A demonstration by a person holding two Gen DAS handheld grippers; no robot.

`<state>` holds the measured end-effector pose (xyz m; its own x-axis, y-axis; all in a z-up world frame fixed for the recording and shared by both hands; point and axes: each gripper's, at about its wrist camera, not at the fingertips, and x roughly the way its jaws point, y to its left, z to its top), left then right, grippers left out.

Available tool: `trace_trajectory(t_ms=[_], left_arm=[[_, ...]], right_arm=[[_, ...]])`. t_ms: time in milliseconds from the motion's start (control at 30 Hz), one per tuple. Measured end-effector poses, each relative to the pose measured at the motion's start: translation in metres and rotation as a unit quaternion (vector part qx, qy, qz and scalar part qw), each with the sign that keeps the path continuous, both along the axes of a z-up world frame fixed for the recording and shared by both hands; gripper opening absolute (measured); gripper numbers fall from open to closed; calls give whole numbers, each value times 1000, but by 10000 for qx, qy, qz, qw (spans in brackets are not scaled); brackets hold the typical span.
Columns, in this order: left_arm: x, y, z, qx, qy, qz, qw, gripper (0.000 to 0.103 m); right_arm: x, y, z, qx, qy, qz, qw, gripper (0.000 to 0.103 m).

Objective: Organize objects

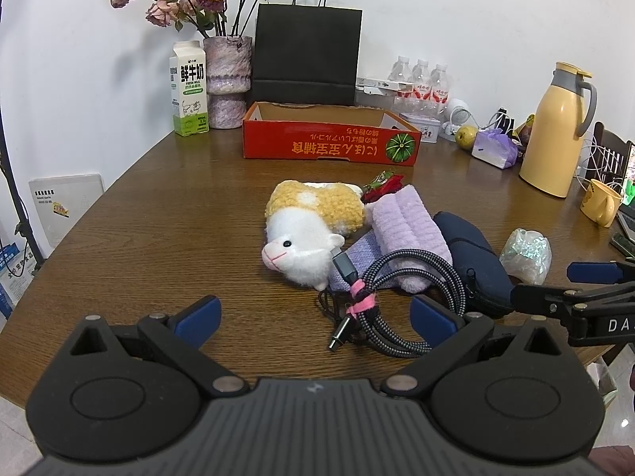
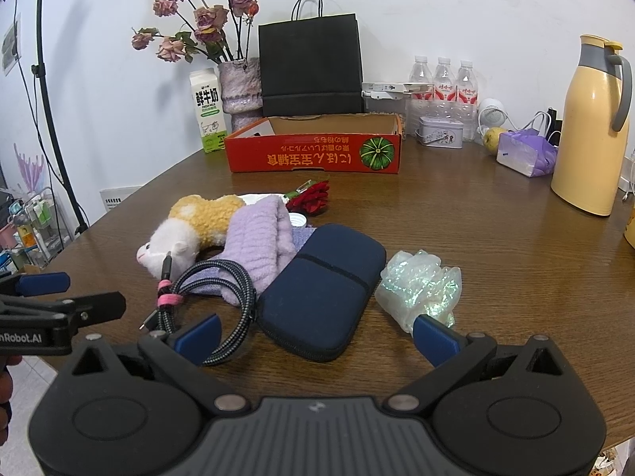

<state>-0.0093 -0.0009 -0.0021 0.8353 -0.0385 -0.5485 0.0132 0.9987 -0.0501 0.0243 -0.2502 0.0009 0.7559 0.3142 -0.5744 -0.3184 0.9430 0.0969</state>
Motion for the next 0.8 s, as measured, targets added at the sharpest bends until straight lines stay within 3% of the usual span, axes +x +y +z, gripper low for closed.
trace_trajectory(t_ms=[800], left_arm=[[6, -6, -3, -59, 92, -83, 9999, 103]], right_arm=[[3, -4, -3, -116, -8, -48, 9999, 103]])
